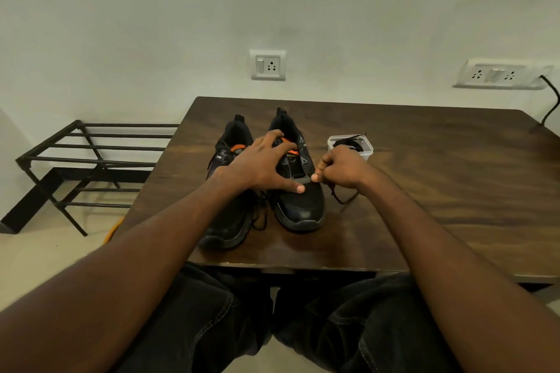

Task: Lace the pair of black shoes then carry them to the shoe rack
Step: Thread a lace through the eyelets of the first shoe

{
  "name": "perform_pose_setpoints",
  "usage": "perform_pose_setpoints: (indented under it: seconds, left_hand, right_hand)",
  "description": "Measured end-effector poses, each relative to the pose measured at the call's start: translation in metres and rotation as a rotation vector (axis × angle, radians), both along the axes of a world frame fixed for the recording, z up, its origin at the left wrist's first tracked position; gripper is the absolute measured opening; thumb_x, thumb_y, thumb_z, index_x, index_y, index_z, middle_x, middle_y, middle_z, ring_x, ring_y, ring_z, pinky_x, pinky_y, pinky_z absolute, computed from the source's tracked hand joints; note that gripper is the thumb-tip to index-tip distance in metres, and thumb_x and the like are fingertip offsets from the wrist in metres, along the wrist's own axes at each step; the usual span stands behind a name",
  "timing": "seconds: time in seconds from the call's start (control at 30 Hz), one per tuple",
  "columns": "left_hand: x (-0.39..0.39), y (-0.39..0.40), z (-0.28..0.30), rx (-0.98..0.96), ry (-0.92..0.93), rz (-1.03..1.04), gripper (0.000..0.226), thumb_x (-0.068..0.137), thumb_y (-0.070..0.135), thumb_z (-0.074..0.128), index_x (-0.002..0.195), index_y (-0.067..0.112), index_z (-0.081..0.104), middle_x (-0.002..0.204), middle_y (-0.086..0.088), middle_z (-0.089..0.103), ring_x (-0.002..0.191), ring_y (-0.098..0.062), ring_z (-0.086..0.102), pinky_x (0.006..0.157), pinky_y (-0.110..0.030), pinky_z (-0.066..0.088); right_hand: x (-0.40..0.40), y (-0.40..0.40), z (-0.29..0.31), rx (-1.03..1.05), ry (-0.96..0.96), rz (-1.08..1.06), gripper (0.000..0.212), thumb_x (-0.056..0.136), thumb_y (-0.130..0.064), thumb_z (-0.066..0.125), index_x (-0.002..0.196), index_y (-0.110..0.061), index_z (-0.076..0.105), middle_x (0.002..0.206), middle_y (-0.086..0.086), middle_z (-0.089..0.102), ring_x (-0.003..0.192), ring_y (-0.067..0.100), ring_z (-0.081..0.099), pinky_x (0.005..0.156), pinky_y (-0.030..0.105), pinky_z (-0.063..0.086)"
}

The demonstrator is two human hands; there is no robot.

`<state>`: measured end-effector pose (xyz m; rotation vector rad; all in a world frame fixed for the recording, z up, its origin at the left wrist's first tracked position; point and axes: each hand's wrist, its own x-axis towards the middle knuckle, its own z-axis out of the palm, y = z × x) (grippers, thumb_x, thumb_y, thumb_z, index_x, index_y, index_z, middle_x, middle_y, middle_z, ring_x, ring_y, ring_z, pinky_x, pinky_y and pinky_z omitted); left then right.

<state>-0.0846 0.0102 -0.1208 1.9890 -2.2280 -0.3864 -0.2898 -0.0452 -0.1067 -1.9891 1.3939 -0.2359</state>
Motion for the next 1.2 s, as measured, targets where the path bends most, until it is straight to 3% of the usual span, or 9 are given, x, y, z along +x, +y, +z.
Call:
perform_pose_setpoints:
  seconds: [0.1,0.3,0.47,0.6,0.77,0.9,0.97,1.07,1.2]
  left_hand:
    - [0.006,-0.001,0.003,0.065,0.029,0.0,0.114,0.071,0.074,0.077,0.162,0.042,0.016,0.17,0.006,-0.002,0.156,-0.037,0.011,0.122,-0.06,0.024]
    - [0.01,-0.001,0.005,0.091,0.032,0.017,0.116,0.07,0.077,0.077,0.161,0.042,0.015,0.169,0.009,-0.001,0.154,-0.036,0.018,0.121,-0.06,0.03]
    - [0.003,-0.006,0.003,0.105,0.033,-0.004,0.114,0.071,0.076,0.077,0.161,0.041,0.017,0.169,0.01,-0.005,0.155,-0.036,0.016,0.121,-0.059,0.029]
    - [0.005,-0.007,0.0,0.091,0.015,0.002,0.115,0.071,0.076,0.077,0.161,0.041,0.016,0.169,0.009,-0.005,0.155,-0.036,0.016,0.122,-0.059,0.029]
    - [0.006,-0.007,0.001,0.091,0.022,0.003,0.116,0.07,0.076,0.077,0.161,0.043,0.014,0.169,0.01,-0.005,0.155,-0.036,0.016,0.121,-0.059,0.029]
    - [0.009,-0.006,0.003,0.111,0.031,0.007,0.116,0.07,0.076,0.077,0.161,0.045,0.013,0.168,0.01,-0.004,0.154,-0.036,0.019,0.12,-0.06,0.031]
    - [0.009,-0.007,0.003,0.109,0.015,0.002,0.116,0.069,0.078,0.076,0.161,0.046,0.013,0.169,0.011,-0.005,0.154,-0.036,0.02,0.119,-0.06,0.033]
    - [0.008,-0.01,0.003,0.12,-0.008,-0.006,0.116,0.069,0.079,0.075,0.161,0.046,0.012,0.169,0.011,-0.007,0.154,-0.037,0.02,0.119,-0.061,0.034]
    - [0.009,-0.013,0.0,0.124,-0.009,-0.009,0.116,0.068,0.081,0.074,0.16,0.048,0.011,0.169,0.012,-0.008,0.155,-0.037,0.018,0.119,-0.062,0.032]
  right_hand:
    - [0.0,0.009,0.011,0.172,-0.24,-0.155,0.014,0.093,-0.009,0.071,0.081,-0.015,0.075,0.088,0.004,0.074,0.084,0.015,0.064,0.073,0.033,0.048]
    - [-0.027,0.001,0.037,0.638,-1.4,-0.554,0.023,0.102,-0.017,0.056,0.083,-0.019,0.067,0.093,-0.001,0.077,0.095,0.017,0.074,0.089,0.039,0.049]
    - [-0.013,0.003,0.006,-0.203,-0.345,-0.219,0.01,0.093,-0.021,0.078,0.1,-0.014,0.08,0.095,0.001,0.078,0.082,0.012,0.069,0.08,0.033,0.057]
    - [0.005,0.007,-0.004,-0.179,0.131,0.056,0.019,0.083,-0.029,0.087,0.093,-0.016,0.078,0.087,-0.001,0.074,0.085,0.014,0.067,0.069,0.03,0.049]
    - [0.003,0.005,0.003,-0.098,-0.031,-0.058,0.017,0.091,-0.028,0.078,0.087,-0.012,0.08,0.082,0.003,0.076,0.083,0.019,0.07,0.074,0.038,0.058]
    - [-0.017,0.003,0.03,0.37,-1.113,-0.504,0.019,0.1,-0.023,0.065,0.084,-0.015,0.072,0.081,-0.002,0.067,0.073,0.013,0.057,0.062,0.028,0.041]
    - [-0.03,0.0,0.039,0.495,-1.372,-0.539,0.021,0.101,-0.026,0.061,0.082,-0.021,0.066,0.088,-0.002,0.074,0.078,0.013,0.064,0.065,0.028,0.041]
    - [-0.025,0.003,0.029,0.406,-1.173,-0.449,0.017,0.102,-0.03,0.063,0.087,-0.021,0.067,0.082,-0.002,0.076,0.07,0.012,0.069,0.062,0.027,0.048]
    - [-0.006,0.006,0.002,-0.136,-0.192,-0.089,0.016,0.093,-0.032,0.078,0.09,-0.017,0.078,0.078,0.0,0.075,0.072,0.015,0.068,0.067,0.032,0.056]
